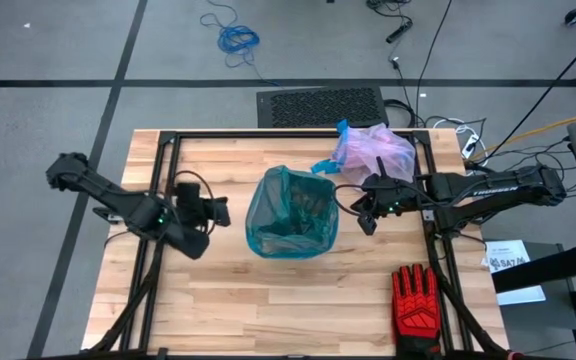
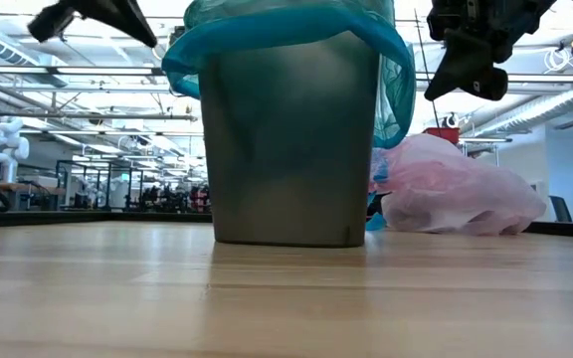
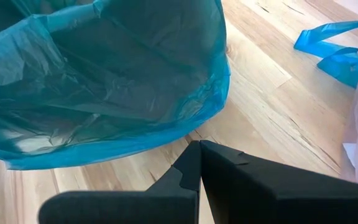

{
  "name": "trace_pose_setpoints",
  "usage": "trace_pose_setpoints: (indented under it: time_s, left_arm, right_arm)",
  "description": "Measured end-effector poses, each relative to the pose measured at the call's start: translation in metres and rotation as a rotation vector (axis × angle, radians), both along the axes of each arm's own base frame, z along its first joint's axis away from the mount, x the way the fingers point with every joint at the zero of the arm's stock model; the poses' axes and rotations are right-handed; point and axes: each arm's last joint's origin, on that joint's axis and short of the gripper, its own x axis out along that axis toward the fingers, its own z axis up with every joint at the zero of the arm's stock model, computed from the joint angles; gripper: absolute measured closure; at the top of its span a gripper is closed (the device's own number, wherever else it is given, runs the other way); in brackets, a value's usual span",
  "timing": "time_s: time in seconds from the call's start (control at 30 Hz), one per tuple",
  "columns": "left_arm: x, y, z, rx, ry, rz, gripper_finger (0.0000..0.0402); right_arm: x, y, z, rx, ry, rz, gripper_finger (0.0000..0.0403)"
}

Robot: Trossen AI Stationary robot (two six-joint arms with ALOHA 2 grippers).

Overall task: Place trash/remove bag and relplace
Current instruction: Insert a new trash bag into the bin

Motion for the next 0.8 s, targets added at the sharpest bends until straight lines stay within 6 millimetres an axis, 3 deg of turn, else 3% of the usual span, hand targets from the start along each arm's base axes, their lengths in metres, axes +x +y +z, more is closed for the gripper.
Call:
trace_pose_setpoints:
  time_s: [0.23, 0.5, 0.8]
  left_arm:
    - [0.027, 0.003, -0.018, -0.050, -0.134, -0.064, 0.0401]
    - [0.038, 0.015, -0.049, -0.122, -0.108, -0.080, 0.0401]
    - [0.050, 0.011, -0.093, -0.207, -0.085, -0.127, 0.0402]
  right_arm:
    - [0.001, 0.000, 0.001, 0.002, -0.014, -0.001, 0.0403]
    - [0.002, 0.000, 0.002, 0.003, -0.024, 0.005, 0.0403]
    - [0.002, 0.000, 0.002, 0.005, -0.027, 0.004, 0.0403]
